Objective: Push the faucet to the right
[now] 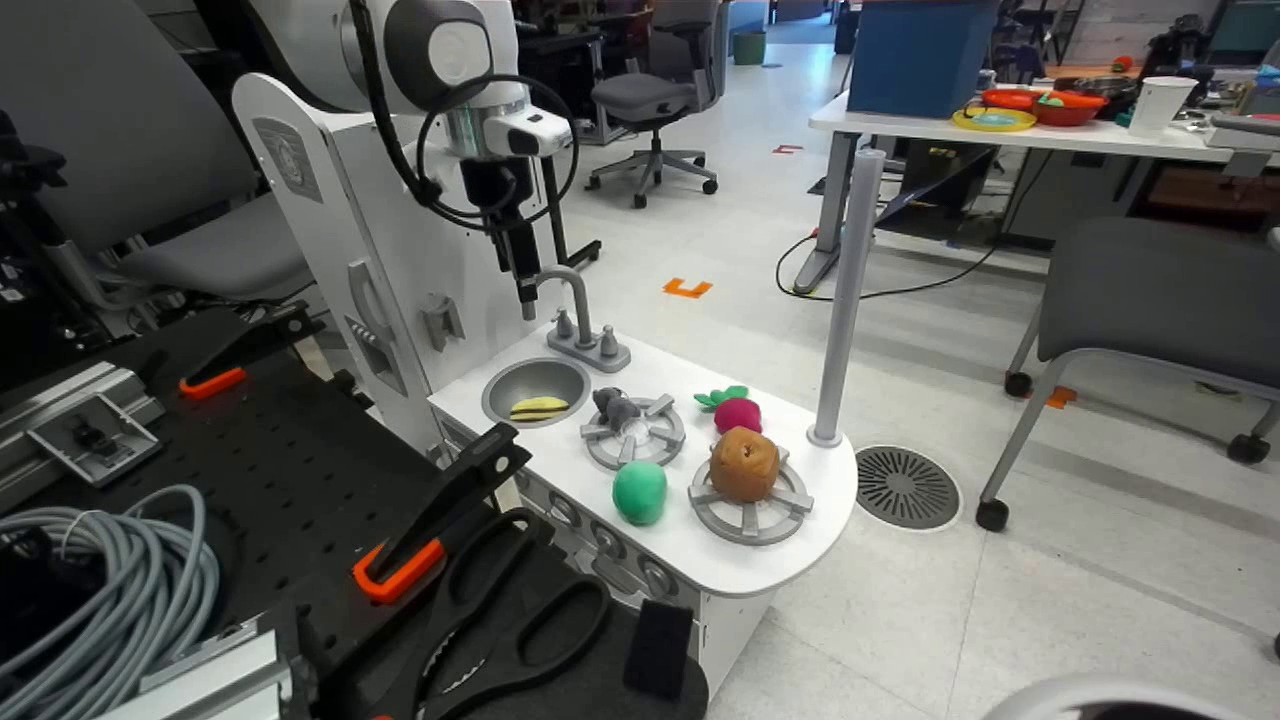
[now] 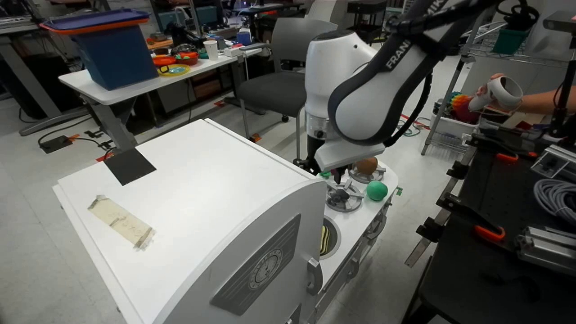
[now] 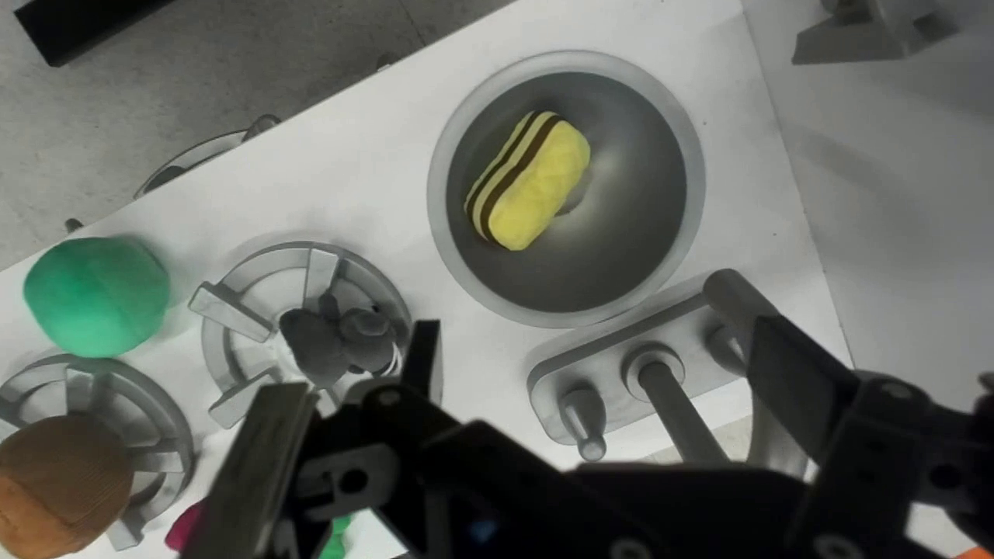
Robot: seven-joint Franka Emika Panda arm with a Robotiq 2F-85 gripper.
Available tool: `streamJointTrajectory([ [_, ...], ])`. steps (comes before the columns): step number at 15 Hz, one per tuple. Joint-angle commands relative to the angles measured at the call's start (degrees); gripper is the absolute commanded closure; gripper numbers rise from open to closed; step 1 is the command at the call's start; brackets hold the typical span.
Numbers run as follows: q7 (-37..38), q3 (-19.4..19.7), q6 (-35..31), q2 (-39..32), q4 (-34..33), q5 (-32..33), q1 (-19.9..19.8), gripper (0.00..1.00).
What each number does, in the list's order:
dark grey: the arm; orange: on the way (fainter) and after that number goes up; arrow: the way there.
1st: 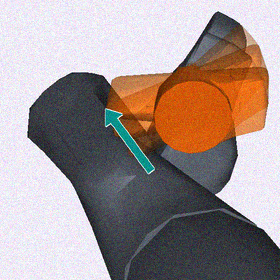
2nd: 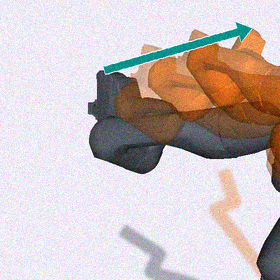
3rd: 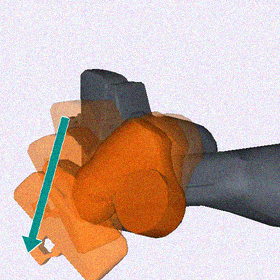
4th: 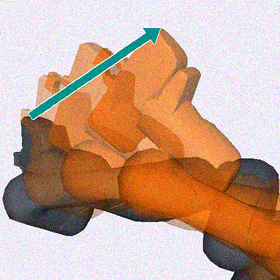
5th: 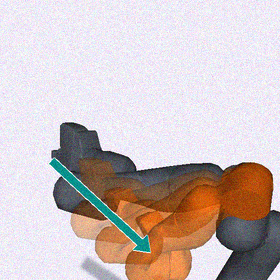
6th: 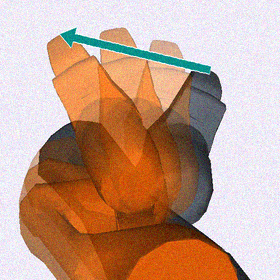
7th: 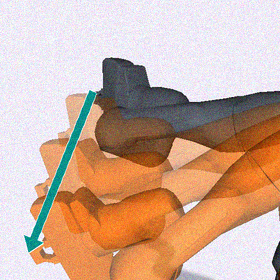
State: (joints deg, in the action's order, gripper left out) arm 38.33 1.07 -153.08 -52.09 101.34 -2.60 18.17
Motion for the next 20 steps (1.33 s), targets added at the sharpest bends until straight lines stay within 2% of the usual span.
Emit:
streamJointTrajectory([
  [1,4.0,1.8,-0.6,-6.9,-8.4,-1.5,3.7,0.0],
  [4,6.0,2.2,-3.4,-10.0,-12.1,-1.2,5.6,0.0],
  [9,7.6,8.5,-9.6,-15.3,-17.0,0.8,10.8,0.0],
  [10,7.8,9.4,-9.8,-16.1,-17.8,0.6,11.1,0.25],
  [11,8.1,10.4,-10.0,-17.0,-18.5,0.4,11.6,0.26],
  [16,8.7,11.6,-8.6,-19.8,-20.4,0.0,11.5,0.66],
  [20,7.3,11.8,-7.1,-19.2,-18.8,0.5,10.8,0.95],
])
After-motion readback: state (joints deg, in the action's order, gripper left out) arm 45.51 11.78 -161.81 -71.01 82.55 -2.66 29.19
